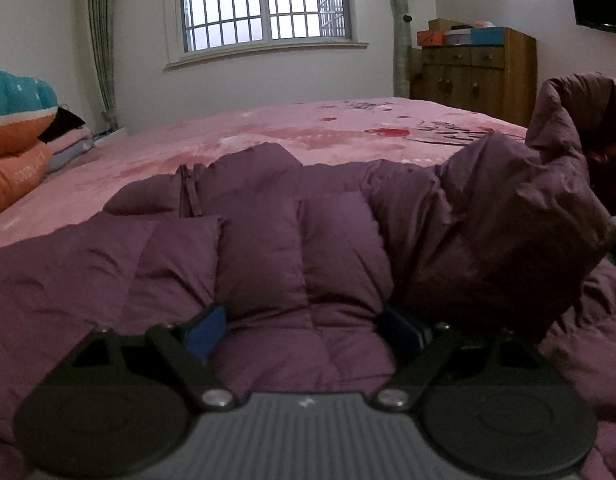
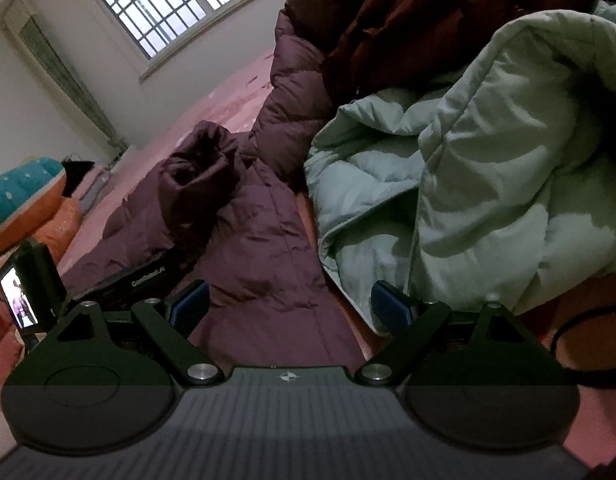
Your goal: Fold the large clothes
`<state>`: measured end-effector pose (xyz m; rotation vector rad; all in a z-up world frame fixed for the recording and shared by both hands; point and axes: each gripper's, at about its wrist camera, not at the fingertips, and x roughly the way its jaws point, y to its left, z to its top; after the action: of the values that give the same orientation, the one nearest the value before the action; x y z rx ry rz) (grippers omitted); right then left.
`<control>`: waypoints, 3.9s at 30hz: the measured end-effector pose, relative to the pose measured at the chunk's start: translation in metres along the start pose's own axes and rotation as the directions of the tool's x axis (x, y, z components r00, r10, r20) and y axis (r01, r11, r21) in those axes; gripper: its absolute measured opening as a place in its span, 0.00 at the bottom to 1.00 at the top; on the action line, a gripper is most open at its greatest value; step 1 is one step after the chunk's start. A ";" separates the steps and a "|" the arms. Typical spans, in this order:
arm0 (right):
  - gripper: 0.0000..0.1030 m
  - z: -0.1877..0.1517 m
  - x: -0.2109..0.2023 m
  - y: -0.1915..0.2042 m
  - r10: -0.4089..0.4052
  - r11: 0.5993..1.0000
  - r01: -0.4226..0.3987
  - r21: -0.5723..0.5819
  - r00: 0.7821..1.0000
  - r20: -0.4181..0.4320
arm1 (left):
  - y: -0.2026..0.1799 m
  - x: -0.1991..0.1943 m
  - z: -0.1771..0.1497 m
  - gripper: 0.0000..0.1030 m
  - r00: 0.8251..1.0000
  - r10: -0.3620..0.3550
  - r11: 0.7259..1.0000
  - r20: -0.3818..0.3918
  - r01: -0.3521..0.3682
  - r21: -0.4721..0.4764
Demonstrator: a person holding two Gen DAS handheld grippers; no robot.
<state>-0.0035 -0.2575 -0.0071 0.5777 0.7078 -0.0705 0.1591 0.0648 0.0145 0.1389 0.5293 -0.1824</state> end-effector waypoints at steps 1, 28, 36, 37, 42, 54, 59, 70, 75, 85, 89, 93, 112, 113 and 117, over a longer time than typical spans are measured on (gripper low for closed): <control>1.00 0.000 0.001 0.001 -0.002 1.000 0.002 -0.006 1.000 -0.004 | 0.000 -0.004 0.001 0.84 1.000 0.006 1.000 0.003 -0.006 0.006; 1.00 -0.041 -0.040 -0.014 -0.102 0.985 0.103 -0.135 0.995 0.013 | -0.005 -0.198 -0.110 0.83 0.997 -0.039 0.996 -0.060 0.034 -0.085; 1.00 -0.061 -0.068 -0.015 -0.164 0.962 0.164 -0.219 0.986 0.020 | -0.014 -0.222 -0.122 0.83 0.998 -0.045 0.999 -0.044 0.044 -0.029; 1.00 -0.062 -0.072 -0.014 -0.172 0.958 0.171 -0.230 0.985 0.013 | -0.013 -0.224 -0.123 0.83 0.997 -0.053 0.998 -0.047 0.051 -0.037; 1.00 -0.052 -0.091 -0.017 -0.183 0.956 0.181 -0.230 0.983 0.011 | -0.003 -0.234 -0.114 0.83 0.993 -0.109 0.990 -0.033 0.106 -0.088; 1.00 0.051 -0.134 -0.032 -0.169 0.978 0.196 -0.069 0.943 0.286 | 0.049 -0.191 -0.072 0.85 0.990 -0.081 0.982 0.113 0.099 -0.161; 1.00 0.108 -0.108 -0.022 -0.123 0.988 0.147 -0.048 0.934 0.335 | 0.070 -0.166 -0.073 0.85 0.991 -0.100 0.964 0.085 0.118 -0.238; 1.00 0.229 -0.012 -0.040 -0.065 0.985 -0.002 0.170 0.919 0.389 | 0.083 -0.152 -0.088 0.89 0.966 -0.246 0.915 0.079 0.258 -0.309; 1.00 0.258 0.023 -0.054 -0.152 0.968 0.066 0.244 0.924 0.352 | 0.091 -0.146 -0.095 0.89 0.958 -0.278 0.885 0.069 0.283 -0.370; 1.00 0.282 0.060 -0.061 -0.268 0.938 0.162 0.307 0.901 0.340 | 0.089 -0.140 -0.098 0.90 0.953 -0.298 0.884 0.052 0.296 -0.362; 0.92 0.283 0.055 -0.053 -0.239 0.943 0.134 0.303 0.908 0.343 | 0.087 -0.139 -0.098 0.90 0.953 -0.298 0.888 0.047 0.295 -0.353; 0.51 0.281 0.060 -0.047 -0.249 0.953 0.178 0.247 0.922 0.298 | 0.086 -0.138 -0.099 0.91 0.953 -0.298 0.891 0.043 0.295 -0.344; 0.16 0.243 -0.036 0.138 -0.077 0.920 0.270 -0.283 0.834 0.546 | 0.093 -0.142 -0.095 0.91 0.950 -0.307 0.869 0.059 0.305 -0.390; 0.16 0.235 -0.044 0.157 -0.036 0.901 0.265 -0.344 0.834 0.550 | 0.095 -0.142 -0.095 0.91 0.950 -0.307 0.864 0.063 0.306 -0.401; 0.15 0.190 -0.066 0.228 0.132 0.800 0.207 -0.563 0.855 0.502 | 0.110 -0.146 -0.092 0.91 0.951 -0.298 0.834 0.086 0.303 -0.460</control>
<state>0.1164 -0.1734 0.2594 -0.0903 0.1732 -0.0332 0.0130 0.2085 0.0202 -0.4252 0.5694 -0.3571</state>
